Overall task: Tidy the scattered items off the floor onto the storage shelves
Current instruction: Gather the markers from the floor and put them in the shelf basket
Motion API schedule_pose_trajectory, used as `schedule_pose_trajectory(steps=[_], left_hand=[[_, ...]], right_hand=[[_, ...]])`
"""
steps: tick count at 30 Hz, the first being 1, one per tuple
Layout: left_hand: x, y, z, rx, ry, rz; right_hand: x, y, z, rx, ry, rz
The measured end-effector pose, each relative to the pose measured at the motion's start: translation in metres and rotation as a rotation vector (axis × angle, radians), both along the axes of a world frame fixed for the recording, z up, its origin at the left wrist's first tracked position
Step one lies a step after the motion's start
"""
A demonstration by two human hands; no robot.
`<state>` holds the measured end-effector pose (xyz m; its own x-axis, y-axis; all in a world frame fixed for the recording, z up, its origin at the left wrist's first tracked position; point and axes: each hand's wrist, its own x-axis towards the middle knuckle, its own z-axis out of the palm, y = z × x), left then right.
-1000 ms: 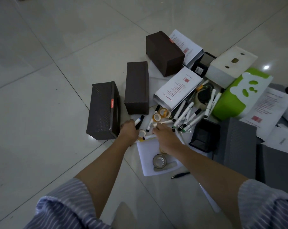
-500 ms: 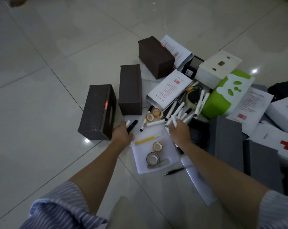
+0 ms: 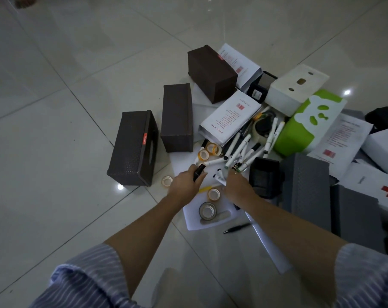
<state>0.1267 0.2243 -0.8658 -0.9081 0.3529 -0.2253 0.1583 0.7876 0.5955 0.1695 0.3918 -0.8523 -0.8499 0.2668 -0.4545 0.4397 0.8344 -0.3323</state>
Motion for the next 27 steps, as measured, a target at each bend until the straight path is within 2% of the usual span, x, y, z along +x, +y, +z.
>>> schedule_pose_trajectory(steps=[4,8,12,13,15,17,19,22,27], left_hand=[[0.001,-0.005,-0.012,-0.081,0.018,-0.133],[0.002,-0.005,-0.015,-0.165,0.026,-0.230],[0.003,0.004,-0.011,-0.193,0.014,-0.247],[0.003,0.006,-0.011,-0.204,0.009,-0.255],[0.003,0.008,-0.012,-0.236,-0.002,-0.271],[0.004,0.010,-0.010,-0.241,-0.004,-0.245],[0.005,0.011,-0.004,-0.199,-0.006,-0.183],[0.007,0.008,0.003,-0.119,-0.031,-0.102],[0.008,-0.003,0.011,-0.032,-0.122,-0.042]], right_hand=[[0.003,0.001,0.004,-0.031,-0.017,-0.009],[-0.002,0.002,0.017,-0.181,-0.003,-0.175],[-0.005,0.005,0.033,-0.491,-0.102,-0.346],[-0.002,0.007,0.040,-0.545,-0.164,-0.295],[0.007,0.014,0.044,-0.477,-0.310,-0.008],[0.016,0.015,0.040,-0.291,-0.379,0.324],[0.026,0.014,0.028,-0.078,-0.361,0.548],[0.039,0.011,0.020,0.124,-0.354,0.714],[0.041,0.008,0.023,0.278,-0.337,0.806]])
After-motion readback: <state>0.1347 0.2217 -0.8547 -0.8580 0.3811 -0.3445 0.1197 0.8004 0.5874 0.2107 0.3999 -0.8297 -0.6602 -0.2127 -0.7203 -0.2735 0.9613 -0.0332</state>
